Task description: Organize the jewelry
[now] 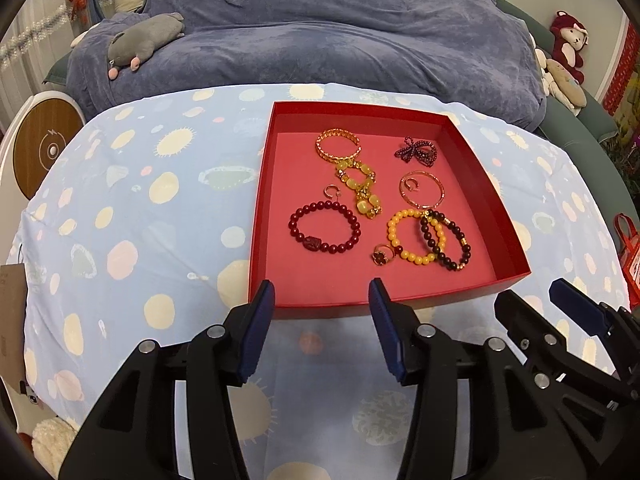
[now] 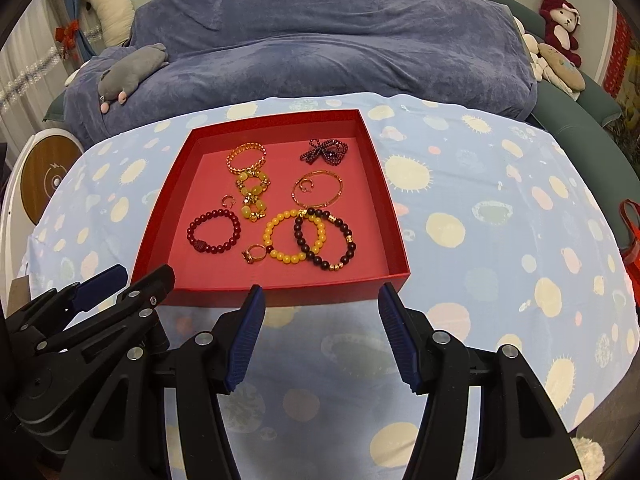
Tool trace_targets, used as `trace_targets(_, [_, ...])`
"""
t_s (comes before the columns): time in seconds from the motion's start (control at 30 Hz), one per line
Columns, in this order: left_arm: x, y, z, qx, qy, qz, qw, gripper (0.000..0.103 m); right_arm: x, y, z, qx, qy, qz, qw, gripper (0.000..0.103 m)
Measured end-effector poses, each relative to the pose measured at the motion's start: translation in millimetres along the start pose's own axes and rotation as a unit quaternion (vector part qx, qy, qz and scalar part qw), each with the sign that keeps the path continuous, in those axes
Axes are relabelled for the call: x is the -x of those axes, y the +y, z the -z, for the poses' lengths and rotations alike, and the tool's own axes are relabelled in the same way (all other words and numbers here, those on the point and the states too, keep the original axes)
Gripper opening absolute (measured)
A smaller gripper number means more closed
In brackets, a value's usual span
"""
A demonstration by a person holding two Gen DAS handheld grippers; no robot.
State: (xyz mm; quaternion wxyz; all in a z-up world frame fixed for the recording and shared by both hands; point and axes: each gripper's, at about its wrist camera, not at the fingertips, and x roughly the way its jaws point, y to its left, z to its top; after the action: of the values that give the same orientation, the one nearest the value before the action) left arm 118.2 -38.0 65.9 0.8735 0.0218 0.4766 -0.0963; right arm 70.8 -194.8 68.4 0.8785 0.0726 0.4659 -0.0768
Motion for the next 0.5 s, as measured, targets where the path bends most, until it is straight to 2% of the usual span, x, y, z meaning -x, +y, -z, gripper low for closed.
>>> trace_targets(0.27, [6.6,2.2,18.3,0.003,0.007,-0.008,0.9999,0.047,5.9,2.2,18.7,-0.004,0.006,0.006,1.0,0.058])
trace_targets(0.4, [8.4,3.7,25.3,0.009,0.007,-0.016,0.9998,0.057,7.4,-0.5,25.2,-0.01,0.008,0.008,1.0,0.058])
trace_targets(0.5, [8.5,3.6,28.4,0.009,0.007,-0.022,0.9997,0.06,6.8,-2.4,29.1,-0.014,0.011,0.011,1.0,0.059])
